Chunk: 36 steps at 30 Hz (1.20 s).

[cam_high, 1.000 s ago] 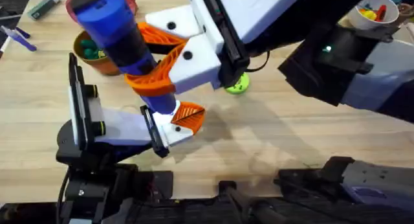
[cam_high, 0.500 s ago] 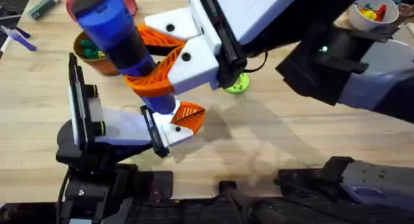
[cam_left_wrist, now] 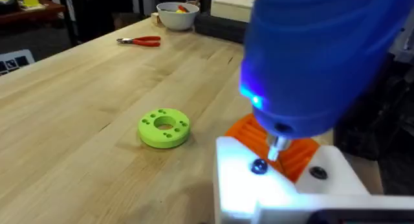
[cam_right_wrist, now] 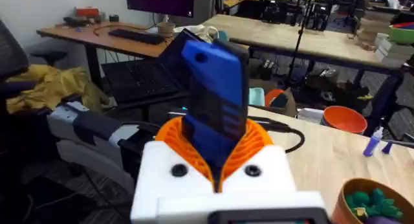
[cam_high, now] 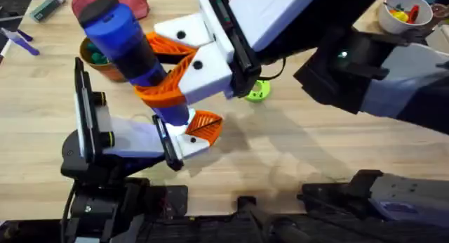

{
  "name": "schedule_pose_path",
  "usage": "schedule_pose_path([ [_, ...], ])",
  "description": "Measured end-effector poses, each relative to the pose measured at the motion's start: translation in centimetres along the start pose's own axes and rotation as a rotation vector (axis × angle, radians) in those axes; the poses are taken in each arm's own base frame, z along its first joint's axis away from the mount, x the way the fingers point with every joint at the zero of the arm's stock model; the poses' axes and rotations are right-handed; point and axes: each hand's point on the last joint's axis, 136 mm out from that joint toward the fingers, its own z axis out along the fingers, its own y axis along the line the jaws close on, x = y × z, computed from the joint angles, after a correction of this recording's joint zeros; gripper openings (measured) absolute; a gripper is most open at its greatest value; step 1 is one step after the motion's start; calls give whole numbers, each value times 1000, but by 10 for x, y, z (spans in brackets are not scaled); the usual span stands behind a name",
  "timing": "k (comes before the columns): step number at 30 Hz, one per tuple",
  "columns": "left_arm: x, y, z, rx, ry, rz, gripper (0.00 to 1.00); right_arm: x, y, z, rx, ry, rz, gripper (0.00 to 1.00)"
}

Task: Pick up the gripper from the table and insert it into the empty holder that is missing its gripper. Then pick up a screw, insert it into the mounting hole, and use the screwdriver to tighten it. Finally, clean up the table by picking up the vegetable and placing it into the bucket.

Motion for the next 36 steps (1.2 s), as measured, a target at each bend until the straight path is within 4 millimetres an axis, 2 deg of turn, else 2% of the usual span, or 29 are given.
schedule_pose_path([
  [36, 0, 0, 0, 0, 0, 0, 8, 7, -4, -4, -1, 12, -7, 24],
])
